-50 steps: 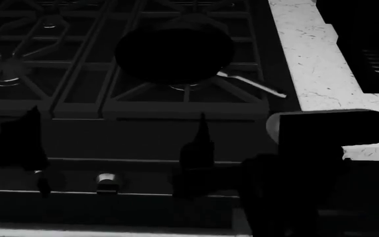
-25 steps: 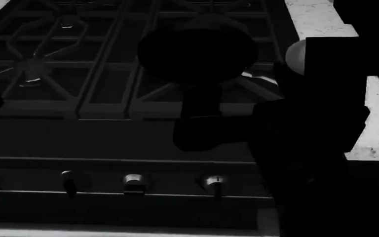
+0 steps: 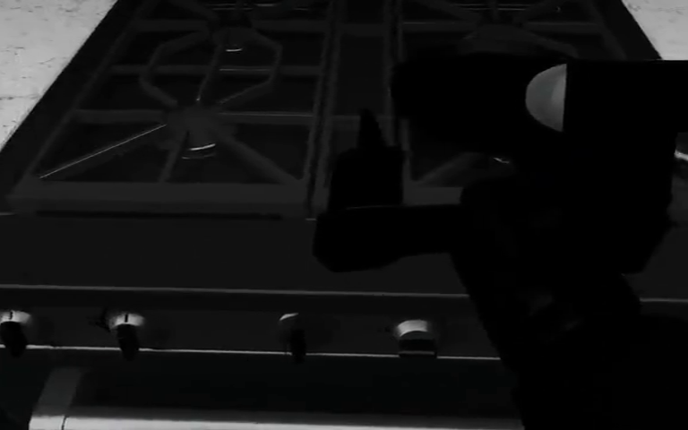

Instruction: Pick the hot dog from the plate and place it in the pan.

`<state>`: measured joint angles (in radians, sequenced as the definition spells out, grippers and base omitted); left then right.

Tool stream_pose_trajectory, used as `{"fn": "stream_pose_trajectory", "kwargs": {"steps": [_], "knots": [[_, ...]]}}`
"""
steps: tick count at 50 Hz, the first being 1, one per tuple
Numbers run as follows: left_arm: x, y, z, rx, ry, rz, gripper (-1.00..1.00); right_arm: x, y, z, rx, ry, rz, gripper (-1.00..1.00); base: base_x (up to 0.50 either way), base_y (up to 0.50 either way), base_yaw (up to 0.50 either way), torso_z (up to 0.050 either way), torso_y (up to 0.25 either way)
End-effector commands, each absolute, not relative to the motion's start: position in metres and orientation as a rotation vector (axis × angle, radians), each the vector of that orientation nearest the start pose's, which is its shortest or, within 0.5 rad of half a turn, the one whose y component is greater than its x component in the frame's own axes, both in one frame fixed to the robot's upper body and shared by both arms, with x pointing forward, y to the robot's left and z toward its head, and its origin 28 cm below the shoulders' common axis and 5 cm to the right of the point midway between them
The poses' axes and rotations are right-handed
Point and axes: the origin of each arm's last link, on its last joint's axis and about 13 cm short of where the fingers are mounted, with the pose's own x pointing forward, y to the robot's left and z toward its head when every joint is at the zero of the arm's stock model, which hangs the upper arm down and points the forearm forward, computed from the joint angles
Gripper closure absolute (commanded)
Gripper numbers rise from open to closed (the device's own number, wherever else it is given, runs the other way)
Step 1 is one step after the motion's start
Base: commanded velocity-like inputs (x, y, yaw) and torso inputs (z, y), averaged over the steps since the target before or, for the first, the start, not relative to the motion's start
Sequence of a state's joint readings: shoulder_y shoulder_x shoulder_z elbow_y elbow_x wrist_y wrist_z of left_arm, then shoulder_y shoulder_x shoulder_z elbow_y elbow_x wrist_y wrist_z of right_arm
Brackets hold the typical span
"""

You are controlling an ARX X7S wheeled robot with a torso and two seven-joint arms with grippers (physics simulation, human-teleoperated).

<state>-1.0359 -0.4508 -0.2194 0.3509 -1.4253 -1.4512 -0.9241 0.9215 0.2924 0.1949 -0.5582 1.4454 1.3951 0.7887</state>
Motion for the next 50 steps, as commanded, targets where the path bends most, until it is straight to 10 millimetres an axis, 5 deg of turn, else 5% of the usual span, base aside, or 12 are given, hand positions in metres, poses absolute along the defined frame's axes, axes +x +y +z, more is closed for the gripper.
{"fn": "stream_pose_trajectory", "kwargs": {"steps": [1,50], "knots": [[0.2492,0.2631,0.2984,-0.134,0.052,0.005,-1.0,0.2307,-0.1069,0.2795,0.177,-0.046,0.312,-1.0,0.0,0.5,0.0,0.0,0.0],[0.2451,0.262,0.302,-0.114,0.04,-0.004,-1.0,0.2287,-0.1056,0.2779,0.178,-0.052,0.365,-1.0,0.06,0.5,0.0,0.0,0.0]]}}
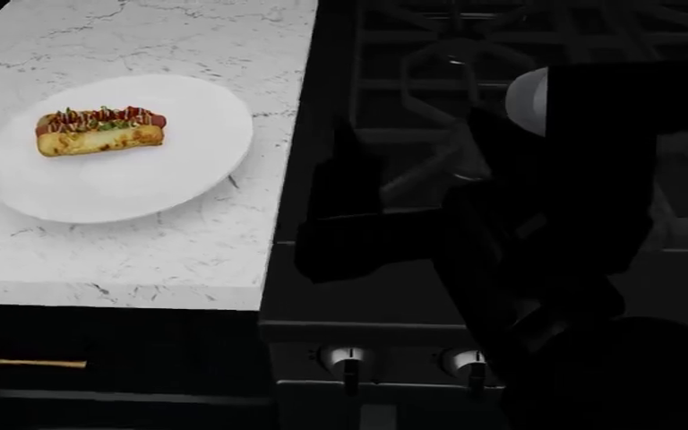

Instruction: Pick the hot dog from the plate and place it in the pan.

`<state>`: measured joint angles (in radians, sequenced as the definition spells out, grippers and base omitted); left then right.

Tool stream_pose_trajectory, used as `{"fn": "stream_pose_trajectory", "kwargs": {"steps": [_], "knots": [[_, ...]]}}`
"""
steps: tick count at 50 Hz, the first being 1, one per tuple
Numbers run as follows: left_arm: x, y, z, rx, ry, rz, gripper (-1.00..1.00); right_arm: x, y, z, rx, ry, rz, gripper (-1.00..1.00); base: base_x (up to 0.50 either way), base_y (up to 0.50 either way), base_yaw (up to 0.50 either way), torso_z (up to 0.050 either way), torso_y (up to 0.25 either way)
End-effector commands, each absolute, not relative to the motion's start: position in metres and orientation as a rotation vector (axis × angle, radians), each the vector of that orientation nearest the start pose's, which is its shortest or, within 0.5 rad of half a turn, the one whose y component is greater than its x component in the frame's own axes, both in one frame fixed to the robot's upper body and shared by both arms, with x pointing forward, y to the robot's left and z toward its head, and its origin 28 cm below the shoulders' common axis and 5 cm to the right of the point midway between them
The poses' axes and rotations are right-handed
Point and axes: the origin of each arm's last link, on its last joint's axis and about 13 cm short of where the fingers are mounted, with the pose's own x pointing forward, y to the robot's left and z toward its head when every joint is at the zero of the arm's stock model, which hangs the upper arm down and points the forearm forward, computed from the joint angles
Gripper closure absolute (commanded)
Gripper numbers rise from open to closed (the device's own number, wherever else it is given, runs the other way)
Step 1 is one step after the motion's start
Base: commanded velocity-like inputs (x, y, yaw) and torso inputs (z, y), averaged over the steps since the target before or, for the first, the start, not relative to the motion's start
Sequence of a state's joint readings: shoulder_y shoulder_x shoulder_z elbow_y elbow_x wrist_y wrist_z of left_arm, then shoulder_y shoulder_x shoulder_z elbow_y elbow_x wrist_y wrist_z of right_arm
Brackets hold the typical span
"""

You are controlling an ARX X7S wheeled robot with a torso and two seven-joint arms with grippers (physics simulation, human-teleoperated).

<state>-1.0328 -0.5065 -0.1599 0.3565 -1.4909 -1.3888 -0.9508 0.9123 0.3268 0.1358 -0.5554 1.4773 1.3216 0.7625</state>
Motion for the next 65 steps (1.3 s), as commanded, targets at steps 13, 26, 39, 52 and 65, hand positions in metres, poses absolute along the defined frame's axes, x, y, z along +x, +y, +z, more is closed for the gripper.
{"fn": "stream_pose_trajectory", "kwargs": {"steps": [13,26,39,52,65], "knots": [[0.246,0.2609,0.3021,-0.109,0.04,-0.008,-1.0,0.2278,-0.1078,0.2761,0.189,-0.062,0.368,-1.0,0.18,0.5,0.0,0.0,0.0],[0.245,0.2605,0.3025,-0.107,0.035,-0.007,-1.0,0.2269,-0.1083,0.2762,0.202,-0.08,0.382,-1.0,0.34,0.43,0.0,0.0,0.0],[0.2443,0.2609,0.3036,-0.105,0.032,-0.007,-1.0,0.226,-0.1077,0.2769,0.224,-0.077,0.387,-1.0,0.47,-0.04,0.0,0.0,0.0],[0.2435,0.2615,0.3044,-0.108,0.029,-0.006,-1.0,0.2272,-0.106,0.2771,0.214,-0.077,0.406,-1.0,0.17,-0.27,0.0,0.0,0.001],[0.2446,0.2615,0.3034,-0.108,0.033,-0.006,-1.0,0.2269,-0.1061,0.2762,0.206,-0.075,0.411,-1.0,0.2,-0.02,0.0,0.0,0.0]]}}
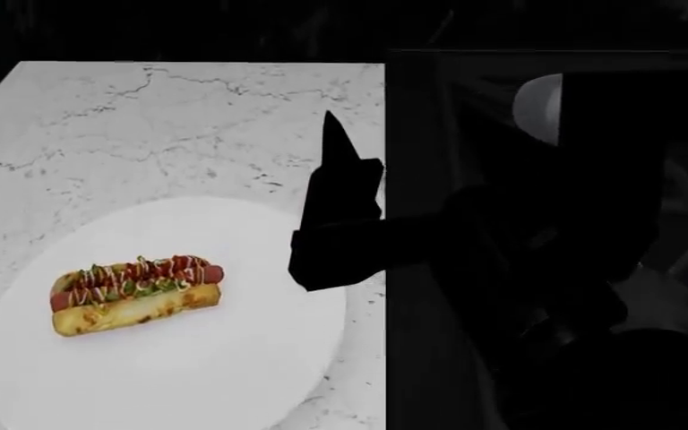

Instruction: Pick the hot dog from the plate and place it in the pan.

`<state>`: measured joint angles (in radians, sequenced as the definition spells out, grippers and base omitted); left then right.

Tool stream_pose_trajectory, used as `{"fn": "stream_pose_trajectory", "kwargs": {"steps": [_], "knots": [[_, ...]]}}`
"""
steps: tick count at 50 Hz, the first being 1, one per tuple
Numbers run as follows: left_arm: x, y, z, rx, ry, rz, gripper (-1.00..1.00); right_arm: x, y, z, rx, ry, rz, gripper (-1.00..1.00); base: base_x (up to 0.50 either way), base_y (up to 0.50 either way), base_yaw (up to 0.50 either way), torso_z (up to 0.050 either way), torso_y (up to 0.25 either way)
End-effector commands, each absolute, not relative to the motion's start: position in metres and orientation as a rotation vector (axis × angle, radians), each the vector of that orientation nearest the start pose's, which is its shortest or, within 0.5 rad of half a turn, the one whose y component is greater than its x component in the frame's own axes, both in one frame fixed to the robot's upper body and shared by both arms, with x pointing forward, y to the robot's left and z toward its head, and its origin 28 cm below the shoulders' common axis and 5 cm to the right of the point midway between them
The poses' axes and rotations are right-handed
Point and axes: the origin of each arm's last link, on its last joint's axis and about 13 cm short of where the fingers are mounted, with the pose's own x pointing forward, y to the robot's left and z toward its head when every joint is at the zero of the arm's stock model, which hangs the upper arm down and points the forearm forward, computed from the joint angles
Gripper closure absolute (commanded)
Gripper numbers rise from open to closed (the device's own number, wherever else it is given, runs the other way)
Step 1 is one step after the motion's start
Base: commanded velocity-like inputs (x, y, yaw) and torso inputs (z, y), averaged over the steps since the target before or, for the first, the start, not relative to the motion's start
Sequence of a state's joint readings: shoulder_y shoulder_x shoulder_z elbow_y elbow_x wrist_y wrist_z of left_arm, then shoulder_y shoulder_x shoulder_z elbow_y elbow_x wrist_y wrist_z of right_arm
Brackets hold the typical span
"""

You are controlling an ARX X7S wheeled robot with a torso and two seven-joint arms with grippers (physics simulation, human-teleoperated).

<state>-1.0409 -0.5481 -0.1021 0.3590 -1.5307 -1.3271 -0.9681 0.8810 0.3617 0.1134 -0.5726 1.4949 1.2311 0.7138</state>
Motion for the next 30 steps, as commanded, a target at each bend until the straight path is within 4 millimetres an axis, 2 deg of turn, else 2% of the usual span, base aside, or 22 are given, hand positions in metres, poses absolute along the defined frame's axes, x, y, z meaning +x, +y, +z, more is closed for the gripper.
{"fn": "stream_pose_trajectory", "kwargs": {"steps": [1,11,19,30], "knots": [[0.2446,0.2615,0.3034,-0.108,0.032,-0.006,-1.0,0.2269,-0.1062,0.2762,0.207,-0.075,0.411,-1.0,0.21,0.09,0.0,0.0,0.0],[0.2446,0.2608,0.3022,-0.106,0.044,-0.013,-1.0,0.2259,-0.1074,0.2747,0.213,-0.077,0.404,-1.0,0.21,0.15,0.0,0.0,0.0],[0.2443,0.2593,0.3028,-0.092,0.067,-0.061,-1.0,0.2252,-0.1074,0.2759,0.21,-0.079,0.399,-1.0,0.0,0.0,0.0,0.0,0.001],[0.2526,0.2546,0.3113,0.07,0.191,-0.225,-1.0,0.2248,-0.1078,0.2753,0.206,-0.077,0.411,-1.0,0.0,0.0,0.0,0.0,0.0]]}}
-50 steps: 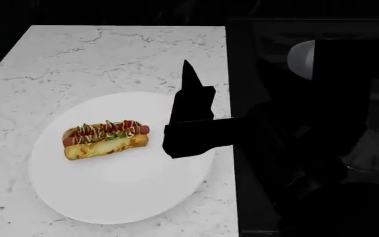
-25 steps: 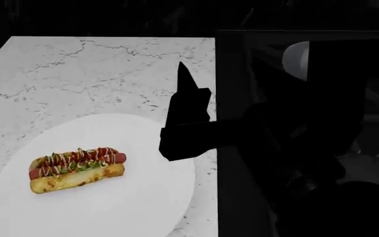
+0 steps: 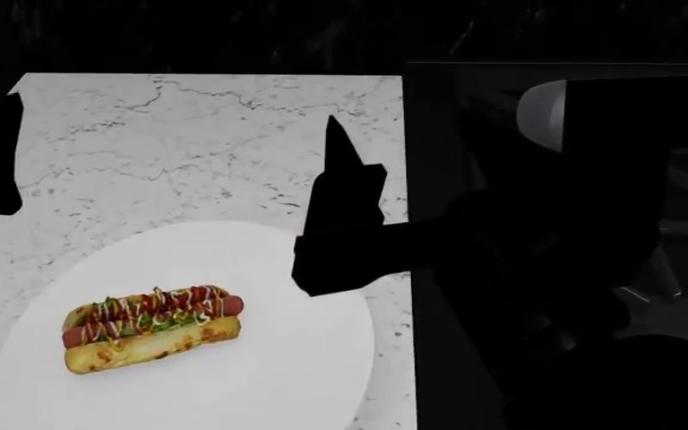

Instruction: Pick the hot dog from the plate and place it in the pan.

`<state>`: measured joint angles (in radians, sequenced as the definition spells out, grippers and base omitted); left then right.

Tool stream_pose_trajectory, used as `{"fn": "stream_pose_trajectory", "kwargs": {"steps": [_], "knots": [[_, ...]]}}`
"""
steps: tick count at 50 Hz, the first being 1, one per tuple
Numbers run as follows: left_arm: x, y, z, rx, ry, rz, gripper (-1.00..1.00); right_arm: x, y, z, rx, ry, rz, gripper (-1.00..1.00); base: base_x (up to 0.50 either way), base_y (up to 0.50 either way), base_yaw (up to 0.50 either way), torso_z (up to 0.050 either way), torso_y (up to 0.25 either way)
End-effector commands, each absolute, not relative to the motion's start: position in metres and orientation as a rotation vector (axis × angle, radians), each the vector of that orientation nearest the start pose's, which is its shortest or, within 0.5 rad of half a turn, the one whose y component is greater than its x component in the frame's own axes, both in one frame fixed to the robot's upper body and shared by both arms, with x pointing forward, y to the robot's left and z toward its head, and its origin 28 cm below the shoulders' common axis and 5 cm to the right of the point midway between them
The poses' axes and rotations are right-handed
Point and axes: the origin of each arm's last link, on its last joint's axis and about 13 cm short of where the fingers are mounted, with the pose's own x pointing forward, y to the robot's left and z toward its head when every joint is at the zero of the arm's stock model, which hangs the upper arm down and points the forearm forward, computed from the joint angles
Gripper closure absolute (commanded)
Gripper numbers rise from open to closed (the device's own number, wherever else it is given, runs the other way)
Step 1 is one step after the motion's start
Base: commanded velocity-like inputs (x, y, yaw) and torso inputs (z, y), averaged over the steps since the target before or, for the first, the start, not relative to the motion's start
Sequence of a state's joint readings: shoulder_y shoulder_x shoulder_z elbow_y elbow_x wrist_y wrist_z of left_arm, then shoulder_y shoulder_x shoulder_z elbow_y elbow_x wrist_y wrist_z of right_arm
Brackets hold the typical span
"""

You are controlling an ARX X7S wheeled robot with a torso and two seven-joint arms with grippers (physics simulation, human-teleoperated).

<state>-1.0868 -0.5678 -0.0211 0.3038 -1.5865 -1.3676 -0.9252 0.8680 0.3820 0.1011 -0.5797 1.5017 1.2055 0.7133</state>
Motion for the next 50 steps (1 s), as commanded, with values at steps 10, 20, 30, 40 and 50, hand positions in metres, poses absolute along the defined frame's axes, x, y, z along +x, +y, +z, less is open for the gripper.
{"fn": "stream_pose_trajectory", "kwargs": {"steps": [10,20,30,40,50], "knots": [[0.274,0.245,0.327,0.232,0.259,-0.28,-1.0,0.224,-0.109,0.272,0.216,-0.078,0.414,-1.0,0.0,0.0,0.0,0.0,0.0],[0.288,0.234,0.332,0.308,0.366,-0.386,-1.0,0.227,-0.108,0.271,0.217,-0.071,0.418,-1.0,0.0,0.0,0.0,0.0,0.0],[0.294,0.226,0.329,0.451,0.463,-0.543,-1.0,0.227,-0.107,0.269,0.215,-0.064,0.417,-1.0,0.0,0.0,0.0,0.0,0.0],[0.296,0.223,0.332,0.5,0.518,-0.618,-1.0,0.229,-0.107,0.267,0.218,-0.061,0.417,-1.0,0.0,0.0,0.0,0.0,0.0],[0.296,0.224,0.324,0.539,0.597,-0.655,-1.0,0.23,-0.108,0.265,0.225,-0.057,0.417,-1.0,0.0,0.0,0.0,0.0,0.0]]}}
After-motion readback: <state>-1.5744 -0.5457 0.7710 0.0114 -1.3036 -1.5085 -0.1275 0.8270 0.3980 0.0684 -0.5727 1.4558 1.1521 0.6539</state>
